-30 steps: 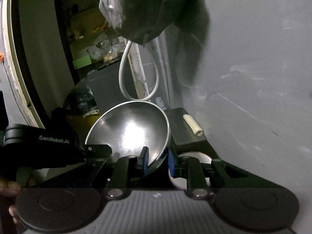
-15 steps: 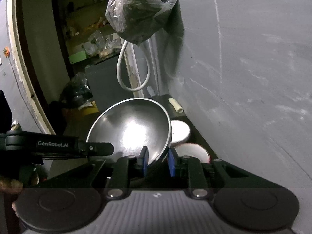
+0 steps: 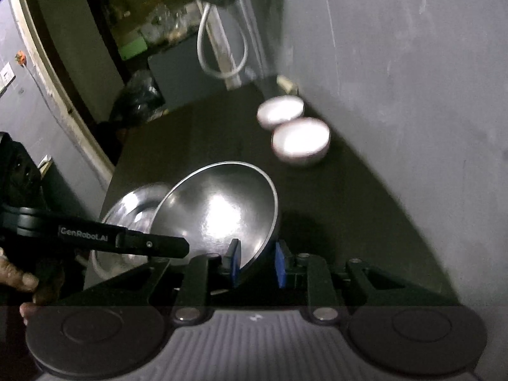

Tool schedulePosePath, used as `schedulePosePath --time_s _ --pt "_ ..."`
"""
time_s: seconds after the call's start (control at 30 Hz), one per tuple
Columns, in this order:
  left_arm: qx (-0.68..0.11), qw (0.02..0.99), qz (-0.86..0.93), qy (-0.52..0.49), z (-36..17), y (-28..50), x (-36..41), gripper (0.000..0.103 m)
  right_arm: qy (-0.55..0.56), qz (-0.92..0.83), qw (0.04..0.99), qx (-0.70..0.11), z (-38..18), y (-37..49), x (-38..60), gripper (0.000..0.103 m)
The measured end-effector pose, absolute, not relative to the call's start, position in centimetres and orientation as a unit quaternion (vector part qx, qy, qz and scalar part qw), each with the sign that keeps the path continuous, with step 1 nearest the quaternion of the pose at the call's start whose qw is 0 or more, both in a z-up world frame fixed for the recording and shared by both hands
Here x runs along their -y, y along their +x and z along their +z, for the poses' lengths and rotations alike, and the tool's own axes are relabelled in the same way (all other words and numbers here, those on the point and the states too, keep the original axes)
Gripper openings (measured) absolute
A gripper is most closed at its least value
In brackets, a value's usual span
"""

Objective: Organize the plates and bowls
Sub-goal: 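Carry the steel bowl with the left gripper beside the plate stack, then lower the steel bowl onto the table and open the left gripper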

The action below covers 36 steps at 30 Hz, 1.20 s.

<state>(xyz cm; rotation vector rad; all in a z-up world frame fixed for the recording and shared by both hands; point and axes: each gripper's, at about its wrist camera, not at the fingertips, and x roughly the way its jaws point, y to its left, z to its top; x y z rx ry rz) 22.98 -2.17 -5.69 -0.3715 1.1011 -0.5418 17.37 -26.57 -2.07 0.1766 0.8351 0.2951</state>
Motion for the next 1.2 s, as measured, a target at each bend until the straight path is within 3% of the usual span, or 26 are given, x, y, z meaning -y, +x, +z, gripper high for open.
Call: schedulePosePath --time_s 0.3,0.9,1.1,1.2 --pt "-0.566 0.773 -0.242 -0.152 -7.2 21.5 1.5 0.025 0.087 0.172 0.864 -0.466 -4.2 15.6 26.5 0.026" --pt "-0.604 0.757 -0.212 -0.131 -7.5 20.3 0.6 0.027 0.046 0.224 0.836 -0.498 -4.8 16.6 24.2 0.026" --pt "-0.608 0.749 -0.22 -0.144 -7.2 19.6 -0.8 0.051 0.04 0.221 0.837 -0.499 -4.6 16.8 24.3 0.039" --pt "-0.599 0.754 -0.227 -0.144 -6.2 18.8 -1.9 0.065 0.032 0.215 0.842 -0.493 -4.1 16.5 24.7 0.052"
